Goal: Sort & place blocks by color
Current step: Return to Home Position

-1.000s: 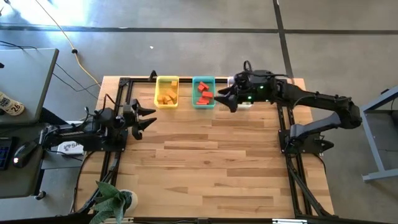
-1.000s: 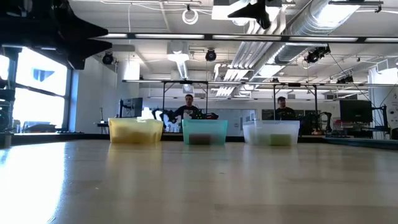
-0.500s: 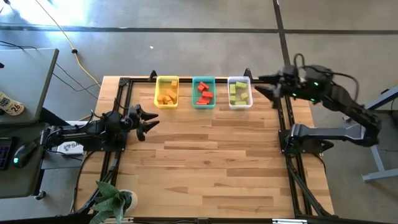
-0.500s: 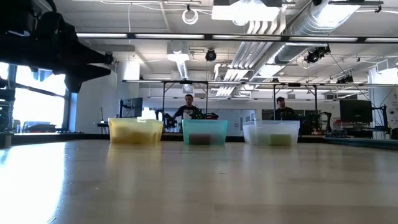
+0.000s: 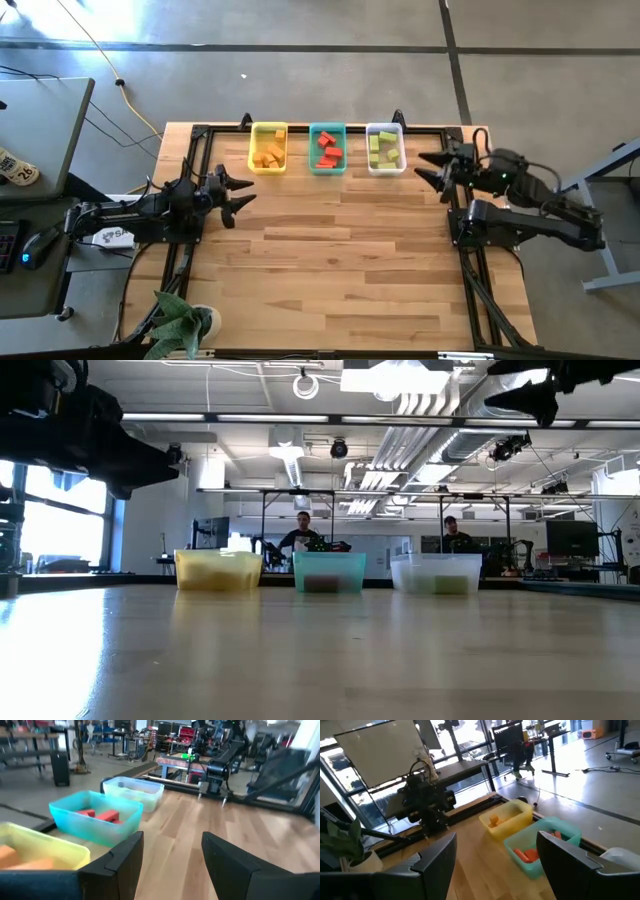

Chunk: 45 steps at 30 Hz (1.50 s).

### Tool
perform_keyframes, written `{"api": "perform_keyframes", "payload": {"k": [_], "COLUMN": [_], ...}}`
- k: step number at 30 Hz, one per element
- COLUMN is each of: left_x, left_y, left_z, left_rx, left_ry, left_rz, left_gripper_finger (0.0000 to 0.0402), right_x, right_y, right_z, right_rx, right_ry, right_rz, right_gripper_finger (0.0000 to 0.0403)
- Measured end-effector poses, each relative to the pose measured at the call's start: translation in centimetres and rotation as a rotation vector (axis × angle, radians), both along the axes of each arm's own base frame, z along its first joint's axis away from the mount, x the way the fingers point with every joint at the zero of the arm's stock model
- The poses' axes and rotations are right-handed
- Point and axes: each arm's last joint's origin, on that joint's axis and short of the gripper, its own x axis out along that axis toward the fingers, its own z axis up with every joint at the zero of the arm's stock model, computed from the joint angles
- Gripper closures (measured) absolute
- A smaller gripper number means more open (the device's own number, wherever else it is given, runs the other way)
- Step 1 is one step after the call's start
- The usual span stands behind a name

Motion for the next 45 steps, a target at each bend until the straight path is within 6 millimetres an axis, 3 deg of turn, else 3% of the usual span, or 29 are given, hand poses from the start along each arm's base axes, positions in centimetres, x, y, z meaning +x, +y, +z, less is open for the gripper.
{"api": "perform_keyframes", "payload": {"k": [8, 22, 28, 36, 45], "left_x": [0.0, 0.0, 0.0, 0.0, 0.0], "left_y": [0.0, 0.0, 0.0, 0.0, 0.0], "left_z": [0.0, 0.0, 0.0, 0.0, 0.0], "left_rx": [0.110, 0.096, 0.096, 0.096, 0.096], "left_ry": [0.046, 0.040, 0.039, 0.039, 0.039], "left_rz": [-0.008, -0.008, -0.009, -0.008, -0.009], "left_gripper_finger": [0.0211, 0.0211, 0.0211, 0.0211, 0.0211], "right_x": [0.3, 1.5, 1.8, 1.9, 1.7], "right_y": [0.2, 0.8, 1.3, 1.6, 1.8], "right_z": [-6.0, -11.4, -12.7, -12.9, -14.4], "right_rx": [0.041, 0.153, 0.176, 0.126, 0.183], "right_ry": [0.026, -0.040, -0.058, -0.034, 0.107], "right_rz": [0.032, 0.106, 0.153, 0.134, 0.083], "right_gripper_finger": [0.0144, 0.0144, 0.0144, 0.0144, 0.0144]}}
